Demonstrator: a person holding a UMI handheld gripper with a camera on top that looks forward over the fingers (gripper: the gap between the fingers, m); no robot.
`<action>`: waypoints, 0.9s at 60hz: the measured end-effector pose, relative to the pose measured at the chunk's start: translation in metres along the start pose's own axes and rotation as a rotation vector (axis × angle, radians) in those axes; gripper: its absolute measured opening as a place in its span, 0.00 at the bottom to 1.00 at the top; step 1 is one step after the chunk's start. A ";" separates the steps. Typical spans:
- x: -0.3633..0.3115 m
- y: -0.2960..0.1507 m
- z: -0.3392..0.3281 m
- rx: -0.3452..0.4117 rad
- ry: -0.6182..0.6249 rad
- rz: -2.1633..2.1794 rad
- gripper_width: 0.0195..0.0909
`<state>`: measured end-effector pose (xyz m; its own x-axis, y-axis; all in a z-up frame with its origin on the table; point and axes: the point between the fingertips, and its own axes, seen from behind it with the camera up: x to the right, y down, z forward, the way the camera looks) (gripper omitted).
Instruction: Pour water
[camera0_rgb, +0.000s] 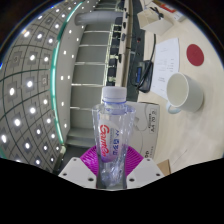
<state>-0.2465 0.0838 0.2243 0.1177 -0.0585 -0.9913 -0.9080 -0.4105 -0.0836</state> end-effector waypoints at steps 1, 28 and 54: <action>0.002 -0.003 0.002 -0.001 -0.006 0.050 0.14; 0.044 -0.030 0.023 -0.063 -0.023 0.522 0.14; -0.066 -0.119 -0.014 0.024 -0.018 -0.679 0.14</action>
<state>-0.1405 0.1243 0.3012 0.6584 0.2201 -0.7198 -0.6440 -0.3303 -0.6900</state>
